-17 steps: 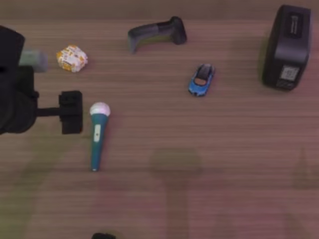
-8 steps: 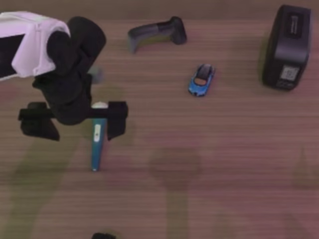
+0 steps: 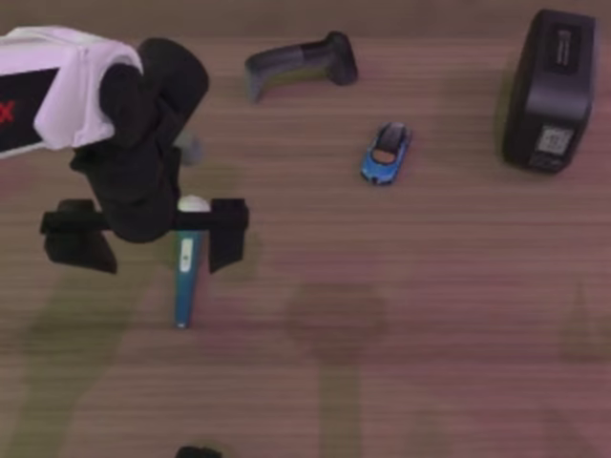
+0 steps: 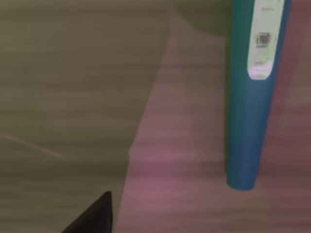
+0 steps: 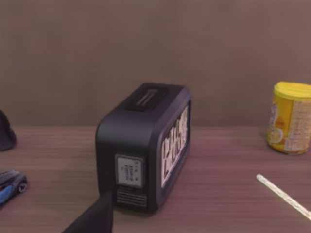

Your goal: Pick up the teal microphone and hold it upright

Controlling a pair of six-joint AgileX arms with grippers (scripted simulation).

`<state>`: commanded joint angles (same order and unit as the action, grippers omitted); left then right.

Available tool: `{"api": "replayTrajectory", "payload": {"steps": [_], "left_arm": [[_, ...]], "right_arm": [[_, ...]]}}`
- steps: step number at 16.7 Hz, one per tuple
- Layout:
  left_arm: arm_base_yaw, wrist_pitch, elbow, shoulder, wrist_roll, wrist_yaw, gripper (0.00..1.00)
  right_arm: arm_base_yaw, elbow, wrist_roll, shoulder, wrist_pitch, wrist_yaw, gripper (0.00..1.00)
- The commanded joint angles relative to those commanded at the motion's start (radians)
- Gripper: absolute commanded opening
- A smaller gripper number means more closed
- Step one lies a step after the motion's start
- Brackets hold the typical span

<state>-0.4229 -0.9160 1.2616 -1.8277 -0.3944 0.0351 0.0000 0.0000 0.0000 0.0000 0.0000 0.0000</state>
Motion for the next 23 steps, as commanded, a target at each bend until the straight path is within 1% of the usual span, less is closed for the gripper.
{"api": "replayTrajectory", "payload": {"steps": [2,8,10,14,23], "left_arm": [[0.001,0.055,-0.024,-0.033,0.003,0.000,1.00],[0.006,0.310,-0.126,-0.178,0.011,-0.002,1.00],[0.007,0.343,-0.141,-0.200,0.012,-0.002,1.00],[0.007,0.344,-0.142,-0.201,0.012,-0.002,1.00],[0.007,0.344,-0.142,-0.201,0.012,-0.002,0.32]], "right_arm": [[0.000,0.000,0.000,0.000,0.000,0.000,1.00],[0.000,0.000,0.000,0.000,0.000,0.000,1.00],[0.000,0.000,0.000,0.000,0.000,0.000,1.00],[0.000,0.000,0.000,0.000,0.000,0.000,1.00],[0.000,0.000,0.000,0.000,0.000,0.000,1.00]]}}
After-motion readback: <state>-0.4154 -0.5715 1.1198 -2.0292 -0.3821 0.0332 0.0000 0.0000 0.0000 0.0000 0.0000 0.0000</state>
